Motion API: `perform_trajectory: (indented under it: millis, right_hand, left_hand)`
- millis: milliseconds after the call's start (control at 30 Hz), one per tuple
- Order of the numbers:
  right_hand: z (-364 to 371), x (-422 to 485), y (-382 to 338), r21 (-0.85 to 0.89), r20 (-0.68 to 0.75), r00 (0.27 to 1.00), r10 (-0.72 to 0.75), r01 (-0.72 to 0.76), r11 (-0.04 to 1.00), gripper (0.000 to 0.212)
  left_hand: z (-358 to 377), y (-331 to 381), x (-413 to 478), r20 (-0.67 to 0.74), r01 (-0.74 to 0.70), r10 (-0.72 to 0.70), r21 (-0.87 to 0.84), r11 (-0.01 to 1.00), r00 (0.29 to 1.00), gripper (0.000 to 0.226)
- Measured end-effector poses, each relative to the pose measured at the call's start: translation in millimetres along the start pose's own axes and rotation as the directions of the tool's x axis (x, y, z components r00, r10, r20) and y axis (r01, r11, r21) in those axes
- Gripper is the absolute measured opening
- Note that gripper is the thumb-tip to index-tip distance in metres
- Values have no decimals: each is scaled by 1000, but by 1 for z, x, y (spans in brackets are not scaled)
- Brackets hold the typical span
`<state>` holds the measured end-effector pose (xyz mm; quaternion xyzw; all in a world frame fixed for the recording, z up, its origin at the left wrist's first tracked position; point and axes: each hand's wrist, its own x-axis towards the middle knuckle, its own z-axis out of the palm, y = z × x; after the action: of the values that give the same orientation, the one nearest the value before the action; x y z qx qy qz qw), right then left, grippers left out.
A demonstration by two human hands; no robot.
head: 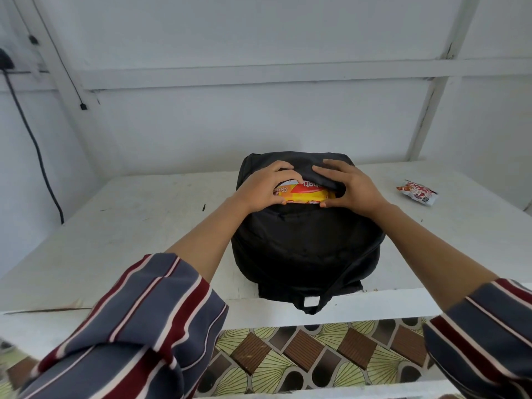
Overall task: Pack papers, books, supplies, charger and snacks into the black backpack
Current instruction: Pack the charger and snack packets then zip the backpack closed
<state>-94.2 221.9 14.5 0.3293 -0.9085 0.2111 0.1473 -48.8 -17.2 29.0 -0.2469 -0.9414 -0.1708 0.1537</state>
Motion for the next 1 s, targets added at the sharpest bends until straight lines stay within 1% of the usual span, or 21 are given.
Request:
perform_trajectory:
  millis: [100,233,333,400,467,533,600,733,833,933,1000]
  right_hand:
    - [2,3,1,-61,-5,1000,-13,12,998,72]
    - [3,8,-3,-151,-14,1000,10,-12,989,65]
    - [4,12,-5,-201,-27,999,22,-27,979,60]
    - [5,13,-6,-236,-15,1000,25,-28,971,58]
    - [4,13,-5,-240,5,1000,25,-23,970,58]
    - [2,11,-3,-190,22,999,28,-23,982,61]
    - [-1,7,-2,-98,29,999,35,-32,995,66]
    - [-7,-4,-5,82,-9,998,59,-58,995,75]
    - [-10,-12,-9,132,-39,994,98,-93,987,72]
    - [-17,-19,-8,166,-53,986,158,-148,975,69]
    - [-24,-27,-7,216,-80,976,204,-183,959,63]
  left_hand:
    - [1,-1,1,-19,10,-10,-7,1000,1000,52]
    - [2,-3,3,-39,14,-15,-13,1000,999,49]
    - [4,-3,6,-61,45,-44,17,999,997,46]
    - [4,-3,7,-65,57,-55,41,998,996,45]
    - [3,-3,8,-60,36,-33,44,998,998,44]
    - [0,-4,8,-40,-8,9,36,999,999,42]
    - [-2,-3,7,-26,-32,33,29,999,999,38]
    - [-1,4,4,-93,-44,41,-30,999,995,32]
    - [-1,16,7,-152,-84,71,-82,993,986,26]
    - [-1,35,15,-179,-98,77,-108,989,981,20]
    - [2,49,24,-160,-100,84,-96,990,984,26]
